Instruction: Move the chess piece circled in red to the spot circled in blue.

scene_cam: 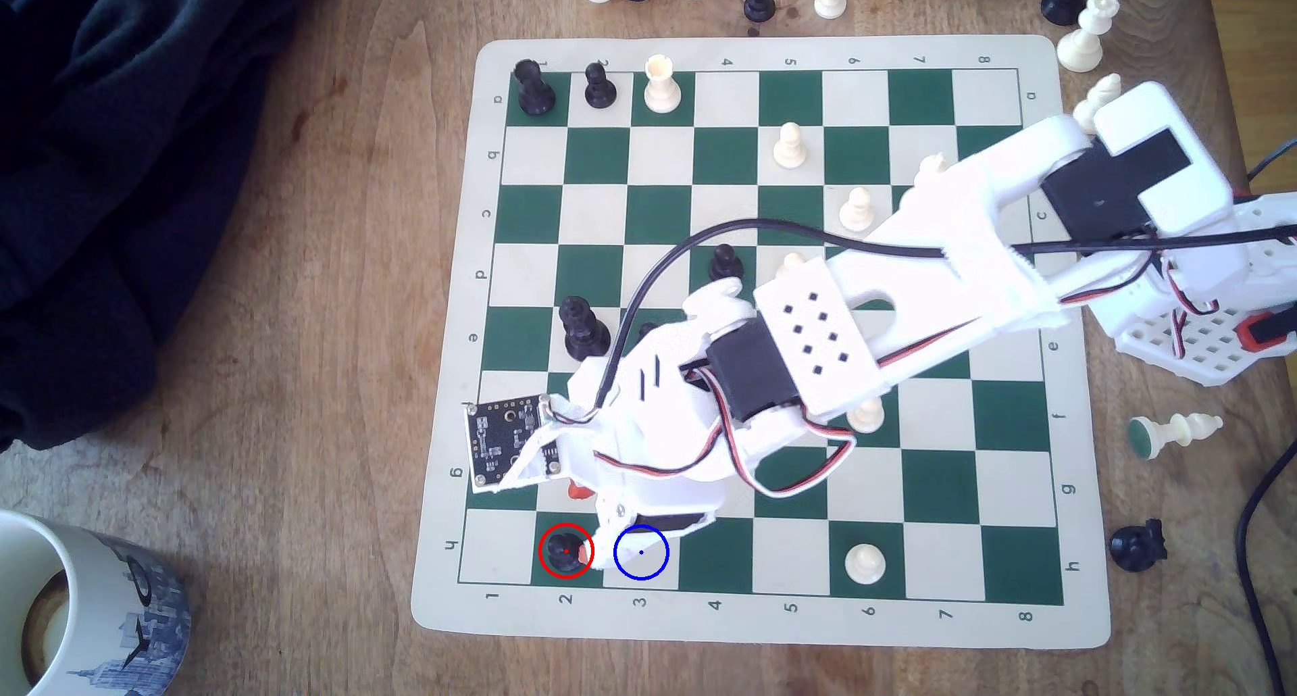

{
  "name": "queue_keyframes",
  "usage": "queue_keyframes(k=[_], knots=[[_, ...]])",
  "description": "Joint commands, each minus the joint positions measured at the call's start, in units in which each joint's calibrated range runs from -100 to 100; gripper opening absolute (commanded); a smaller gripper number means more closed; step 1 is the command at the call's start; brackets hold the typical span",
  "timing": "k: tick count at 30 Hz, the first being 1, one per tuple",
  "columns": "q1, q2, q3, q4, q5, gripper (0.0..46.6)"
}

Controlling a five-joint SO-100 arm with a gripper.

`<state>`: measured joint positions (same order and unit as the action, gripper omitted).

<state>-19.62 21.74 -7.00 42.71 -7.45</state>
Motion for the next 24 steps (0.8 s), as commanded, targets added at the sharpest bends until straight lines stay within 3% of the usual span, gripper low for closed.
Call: queue_keyframes(k=[1,10,24], knots=[[-0.13,-0.69,-5.78,-1.43,0.10,15.1],[-0.21,1.09,-7.41,-4.54,-0.68,17.5],[0.26,4.23,-8.32,-9.21,-0.73,16.8]])
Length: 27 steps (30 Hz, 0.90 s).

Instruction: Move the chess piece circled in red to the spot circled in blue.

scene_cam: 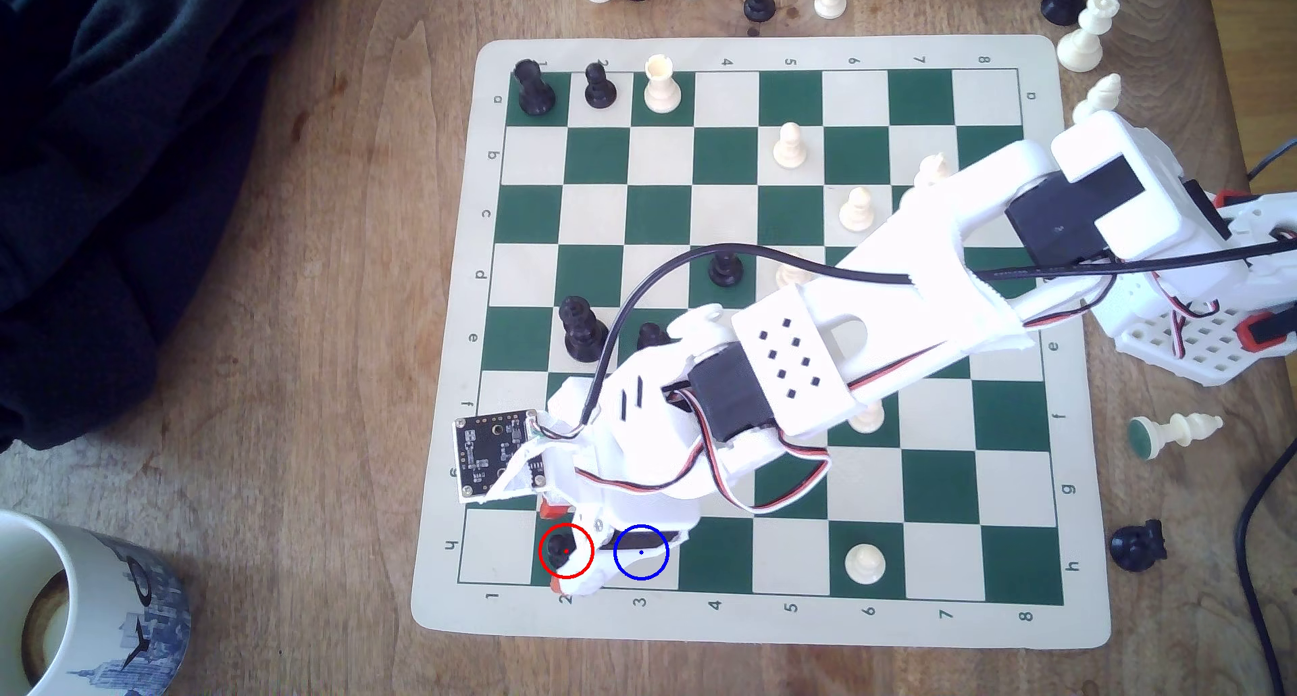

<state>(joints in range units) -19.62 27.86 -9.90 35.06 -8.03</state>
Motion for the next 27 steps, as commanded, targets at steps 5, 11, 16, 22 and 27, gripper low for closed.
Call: queue_keyframes(k=[5,11,16,22,27], knots=[[-0.21,-1.37,-5.43,-2.14,-0.15,16.5],[-0.52,-0.52,-5.43,-2.46,-0.15,14.8],[-0.60,-0.27,-5.52,-2.46,-0.15,14.2],[-0.92,-0.27,-5.52,-2.71,-0.15,10.3],[-1.23,-0.27,-5.43,-2.71,-0.15,6.4]])
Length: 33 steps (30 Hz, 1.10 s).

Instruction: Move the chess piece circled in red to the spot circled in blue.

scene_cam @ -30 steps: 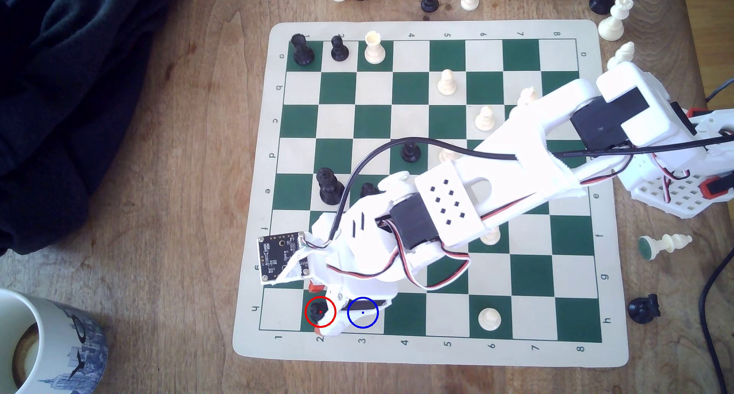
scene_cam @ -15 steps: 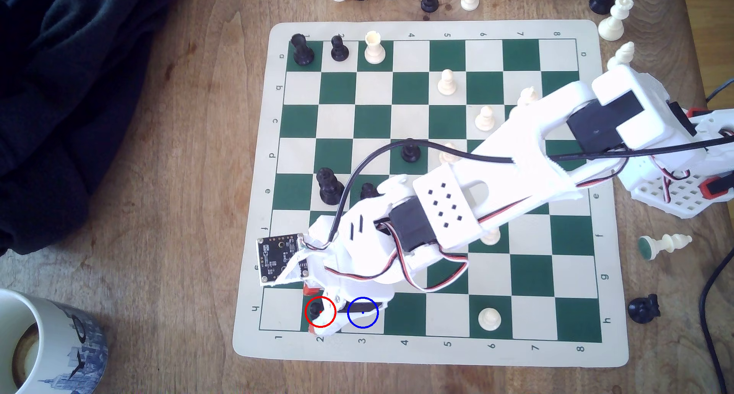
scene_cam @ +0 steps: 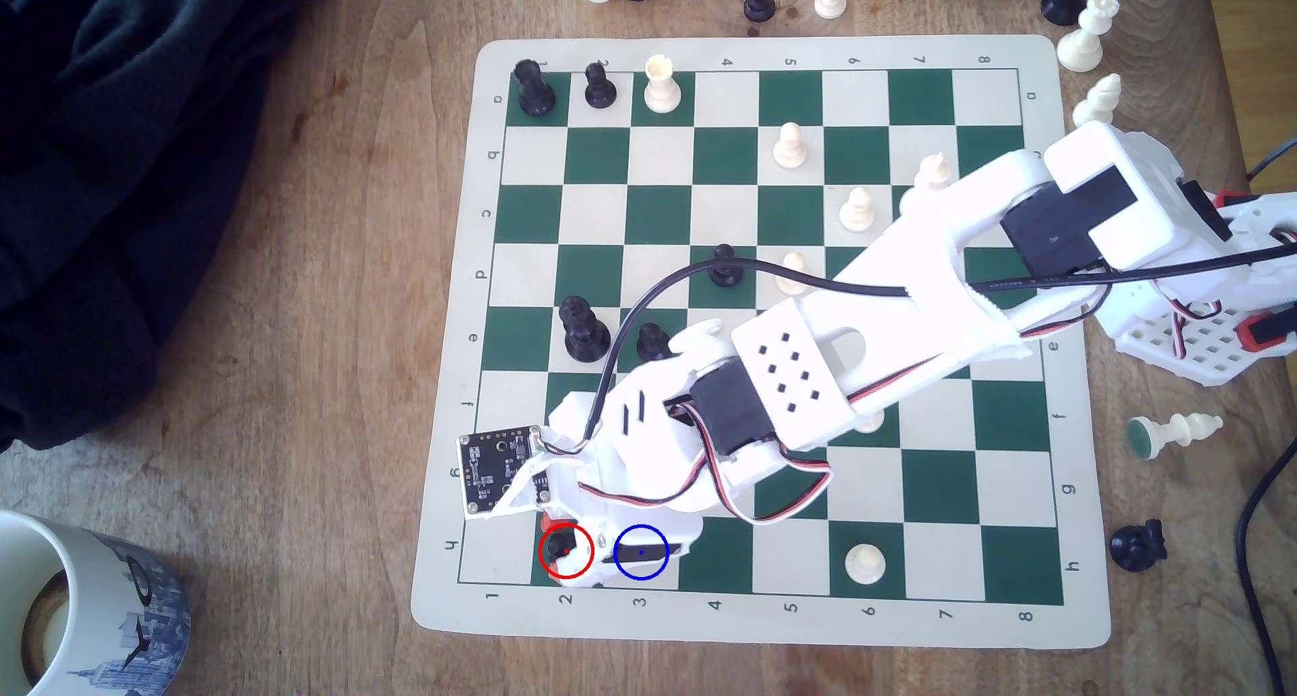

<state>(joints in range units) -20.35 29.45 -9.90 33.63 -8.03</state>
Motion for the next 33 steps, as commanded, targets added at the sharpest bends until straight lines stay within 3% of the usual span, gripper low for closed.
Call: queue_keyframes(k=[1,6,18,33], knots=[[-0.49,-1.86,-5.43,-1.27,-0.15,4.6],[-0.49,-2.20,-5.70,-1.27,-0.15,1.7],[-0.26,-10.44,-7.33,3.31,-0.49,0.6],[-2.76,-21.56,18.78,-4.06,-0.44,0.3]])
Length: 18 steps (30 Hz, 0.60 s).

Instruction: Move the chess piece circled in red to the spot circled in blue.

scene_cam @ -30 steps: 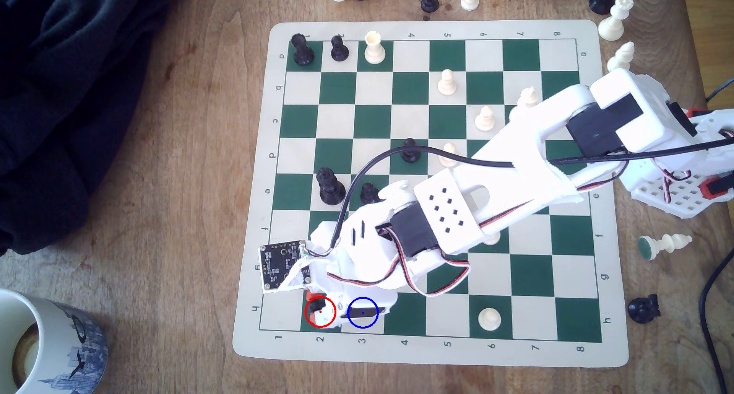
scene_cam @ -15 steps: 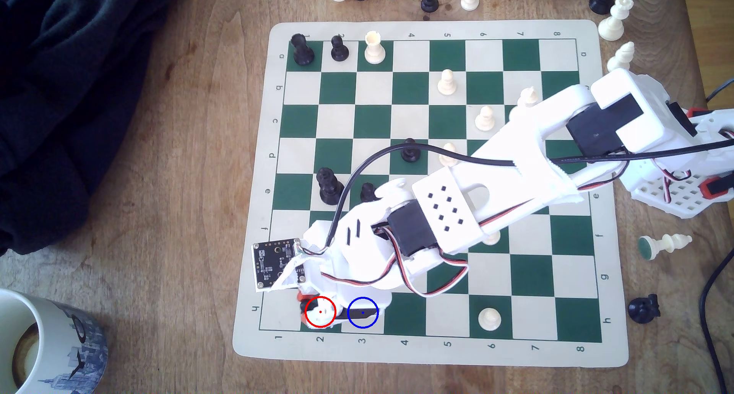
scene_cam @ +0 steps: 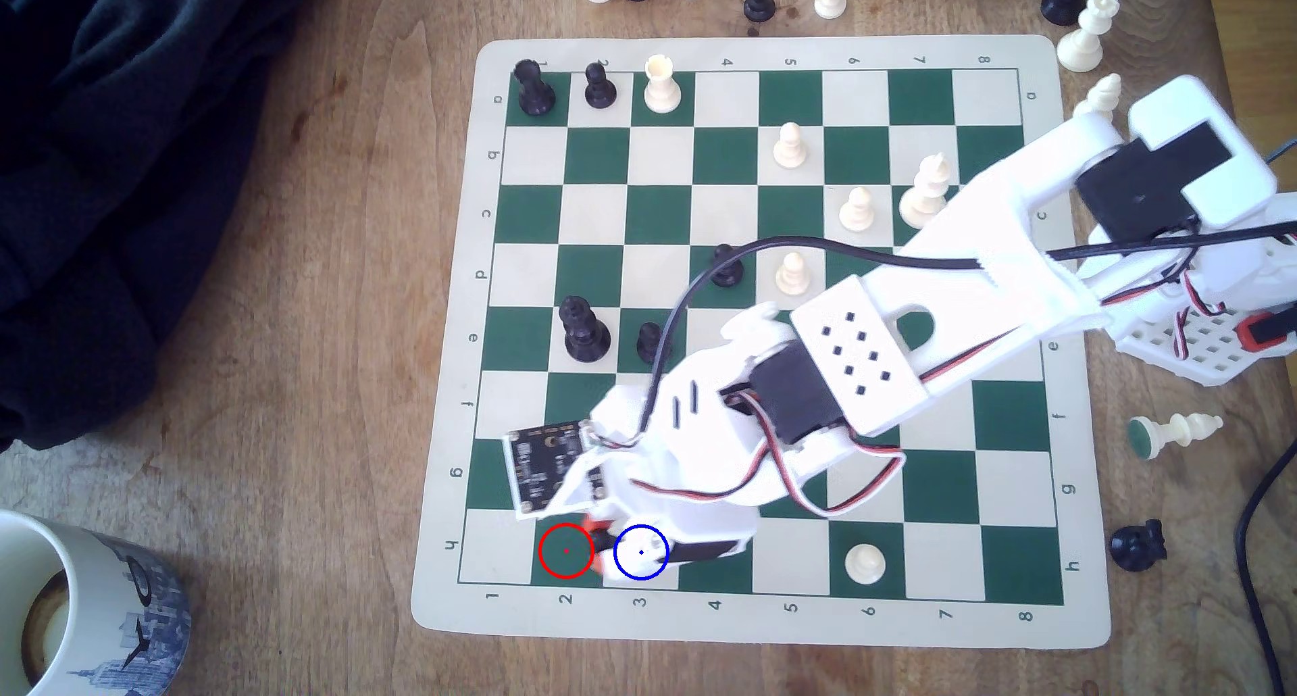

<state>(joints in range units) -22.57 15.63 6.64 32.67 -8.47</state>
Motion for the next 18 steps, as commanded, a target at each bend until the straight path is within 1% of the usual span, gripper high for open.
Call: queue_keyframes(k=[1,7,18], knots=[[-0.55,-7.73,2.70,-3.19,0.00,0.3],[-0.08,-7.48,5.23,-4.25,0.00,0.3],[-0.31,-6.03,5.32,-4.99,0.15,0.4]])
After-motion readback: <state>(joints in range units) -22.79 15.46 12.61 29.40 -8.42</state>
